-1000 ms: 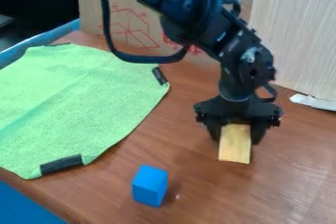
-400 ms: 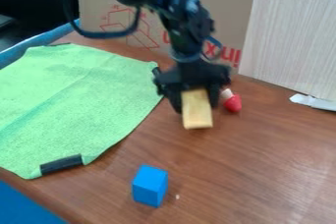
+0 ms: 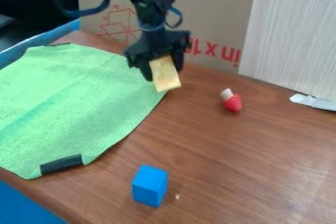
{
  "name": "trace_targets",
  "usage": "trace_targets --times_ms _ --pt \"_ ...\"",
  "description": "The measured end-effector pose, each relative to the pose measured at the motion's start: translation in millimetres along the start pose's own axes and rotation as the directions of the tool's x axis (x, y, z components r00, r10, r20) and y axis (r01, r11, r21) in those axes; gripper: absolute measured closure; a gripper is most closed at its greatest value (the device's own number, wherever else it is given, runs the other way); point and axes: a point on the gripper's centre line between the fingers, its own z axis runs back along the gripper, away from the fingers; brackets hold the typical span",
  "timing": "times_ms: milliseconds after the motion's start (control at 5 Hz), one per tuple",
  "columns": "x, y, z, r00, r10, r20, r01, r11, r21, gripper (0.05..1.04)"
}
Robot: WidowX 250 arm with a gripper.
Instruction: Move the yellow object from the table to the top right of the cloth
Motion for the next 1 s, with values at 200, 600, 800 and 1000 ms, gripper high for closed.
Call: trace_targets --times_ms 200,600,800,1000 --pt "21.5 12.6 -16.5 0.997 0.057 0.043 -0.060 0.996 0.070 0.313" --pt "28.4 39.5 -20.8 0.997 0.042 0.069 -0.051 0.989 0.137 0.313" --pt "29.5 44.3 -7.1 0.996 0.022 0.086 -0.033 0.991 0.127 0.313" --pt "29.3 49.2 -6.0 0.996 0.010 0.088 -0.024 0.987 0.156 0.243"
